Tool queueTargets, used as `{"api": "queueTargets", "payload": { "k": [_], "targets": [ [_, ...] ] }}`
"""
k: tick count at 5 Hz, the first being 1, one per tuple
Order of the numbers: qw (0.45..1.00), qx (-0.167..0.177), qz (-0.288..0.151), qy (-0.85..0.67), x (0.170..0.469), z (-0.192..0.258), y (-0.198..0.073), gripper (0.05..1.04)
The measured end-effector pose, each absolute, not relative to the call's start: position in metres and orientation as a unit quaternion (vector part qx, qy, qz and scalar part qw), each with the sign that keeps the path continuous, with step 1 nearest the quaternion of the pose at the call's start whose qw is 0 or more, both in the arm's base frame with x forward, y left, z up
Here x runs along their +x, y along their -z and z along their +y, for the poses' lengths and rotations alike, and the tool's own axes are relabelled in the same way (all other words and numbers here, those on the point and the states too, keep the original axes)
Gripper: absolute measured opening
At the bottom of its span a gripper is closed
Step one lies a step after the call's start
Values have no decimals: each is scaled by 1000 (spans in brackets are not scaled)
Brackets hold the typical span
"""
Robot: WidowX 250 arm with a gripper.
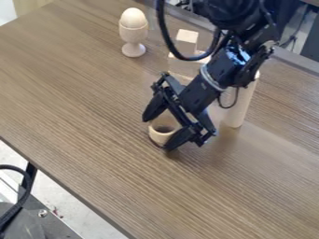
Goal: Take the circle with hole and put it on table
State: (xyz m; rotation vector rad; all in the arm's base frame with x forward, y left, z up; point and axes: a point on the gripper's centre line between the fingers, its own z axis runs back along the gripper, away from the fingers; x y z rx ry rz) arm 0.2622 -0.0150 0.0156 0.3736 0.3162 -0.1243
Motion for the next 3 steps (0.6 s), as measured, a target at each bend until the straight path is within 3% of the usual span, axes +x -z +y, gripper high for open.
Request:
{"api": "queueTargets", "payload": {
  "k": [1, 3],
  "targets": [
    [975, 158, 146, 47, 259, -12, -17, 982],
    [993, 82, 84, 26, 261, -13, -24, 984]
  ]
}}
